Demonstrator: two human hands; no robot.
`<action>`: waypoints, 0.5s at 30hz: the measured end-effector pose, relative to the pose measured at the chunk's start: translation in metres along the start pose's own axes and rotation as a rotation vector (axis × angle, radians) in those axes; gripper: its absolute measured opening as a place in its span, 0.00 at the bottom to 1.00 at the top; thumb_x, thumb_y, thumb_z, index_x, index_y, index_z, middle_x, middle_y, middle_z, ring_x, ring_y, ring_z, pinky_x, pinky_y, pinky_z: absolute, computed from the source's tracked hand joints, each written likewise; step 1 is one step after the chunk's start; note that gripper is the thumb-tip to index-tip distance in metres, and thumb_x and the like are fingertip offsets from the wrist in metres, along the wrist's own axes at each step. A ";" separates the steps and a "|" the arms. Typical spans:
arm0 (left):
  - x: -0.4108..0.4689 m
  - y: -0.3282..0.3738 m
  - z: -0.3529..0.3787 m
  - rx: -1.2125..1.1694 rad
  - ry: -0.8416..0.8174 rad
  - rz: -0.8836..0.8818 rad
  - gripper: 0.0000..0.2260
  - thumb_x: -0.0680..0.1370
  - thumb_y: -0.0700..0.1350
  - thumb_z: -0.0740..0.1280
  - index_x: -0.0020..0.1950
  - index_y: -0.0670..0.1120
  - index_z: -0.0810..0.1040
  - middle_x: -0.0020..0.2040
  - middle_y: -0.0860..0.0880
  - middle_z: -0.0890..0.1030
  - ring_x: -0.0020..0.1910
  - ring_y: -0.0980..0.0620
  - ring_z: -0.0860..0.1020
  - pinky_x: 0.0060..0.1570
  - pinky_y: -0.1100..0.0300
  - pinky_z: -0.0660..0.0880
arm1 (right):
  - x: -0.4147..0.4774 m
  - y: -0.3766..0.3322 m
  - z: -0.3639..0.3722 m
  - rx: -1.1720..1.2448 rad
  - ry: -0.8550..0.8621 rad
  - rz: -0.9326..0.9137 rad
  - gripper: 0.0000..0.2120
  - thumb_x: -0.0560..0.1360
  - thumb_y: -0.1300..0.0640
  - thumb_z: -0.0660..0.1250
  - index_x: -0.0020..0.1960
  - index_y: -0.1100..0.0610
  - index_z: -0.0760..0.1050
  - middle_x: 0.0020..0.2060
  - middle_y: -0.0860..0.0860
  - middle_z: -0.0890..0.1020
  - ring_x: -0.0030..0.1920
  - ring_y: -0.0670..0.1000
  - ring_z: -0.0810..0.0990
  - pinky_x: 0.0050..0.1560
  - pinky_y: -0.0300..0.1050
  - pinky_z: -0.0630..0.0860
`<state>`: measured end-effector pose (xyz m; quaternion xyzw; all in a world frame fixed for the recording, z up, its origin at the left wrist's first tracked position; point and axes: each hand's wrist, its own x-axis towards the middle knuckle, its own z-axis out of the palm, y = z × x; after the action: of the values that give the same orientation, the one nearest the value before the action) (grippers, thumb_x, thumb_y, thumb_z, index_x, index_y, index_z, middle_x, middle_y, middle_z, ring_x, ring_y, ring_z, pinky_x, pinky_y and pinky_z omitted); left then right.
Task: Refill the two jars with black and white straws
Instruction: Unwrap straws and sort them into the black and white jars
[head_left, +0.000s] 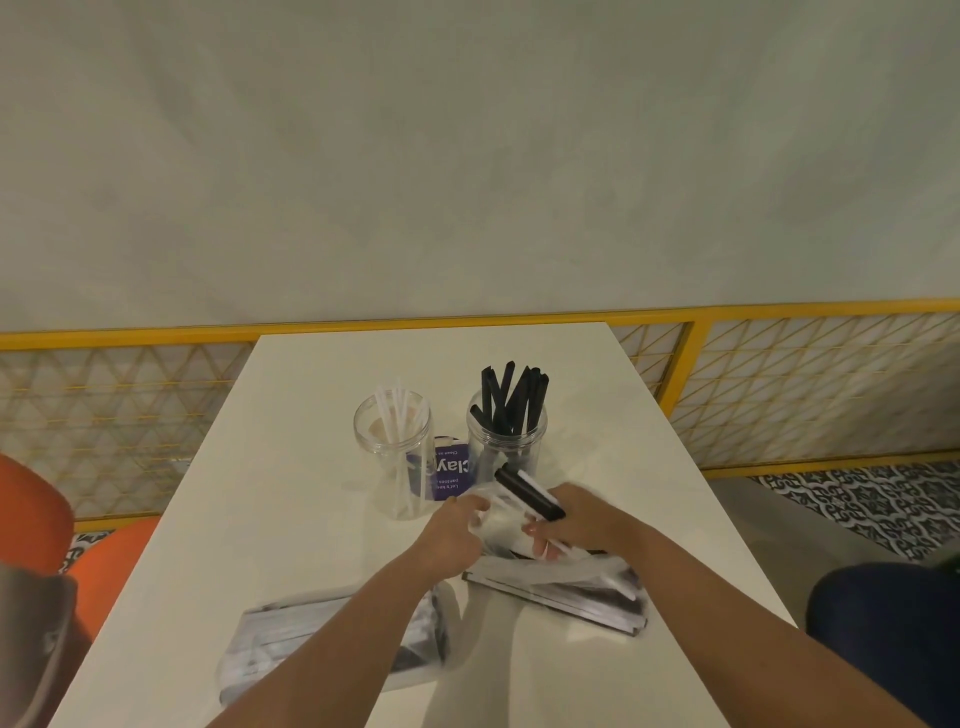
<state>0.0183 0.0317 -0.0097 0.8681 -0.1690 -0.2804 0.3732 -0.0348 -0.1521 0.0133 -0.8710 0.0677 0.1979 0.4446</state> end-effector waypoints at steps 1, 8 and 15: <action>0.000 0.000 0.000 -0.006 -0.006 0.001 0.26 0.73 0.30 0.60 0.69 0.47 0.68 0.65 0.44 0.68 0.54 0.51 0.71 0.34 0.70 0.71 | 0.000 -0.003 -0.002 0.038 -0.006 -0.026 0.03 0.75 0.59 0.67 0.42 0.55 0.75 0.33 0.49 0.82 0.29 0.44 0.80 0.37 0.31 0.77; 0.005 0.002 0.003 0.022 -0.008 0.040 0.24 0.73 0.32 0.62 0.68 0.47 0.68 0.63 0.46 0.69 0.56 0.50 0.71 0.39 0.70 0.69 | -0.001 -0.031 -0.012 0.222 0.199 -0.161 0.07 0.77 0.59 0.65 0.42 0.62 0.77 0.26 0.48 0.78 0.25 0.46 0.74 0.40 0.40 0.76; 0.004 0.007 0.000 0.179 0.213 0.176 0.19 0.73 0.35 0.62 0.62 0.47 0.75 0.61 0.46 0.67 0.64 0.47 0.65 0.65 0.60 0.63 | 0.002 -0.068 -0.021 0.524 0.267 -0.250 0.08 0.77 0.61 0.64 0.47 0.67 0.78 0.29 0.54 0.78 0.25 0.48 0.74 0.34 0.40 0.75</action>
<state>0.0209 0.0245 -0.0058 0.9044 -0.2281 -0.1370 0.3334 -0.0073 -0.1282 0.0742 -0.7465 0.0666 0.0014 0.6620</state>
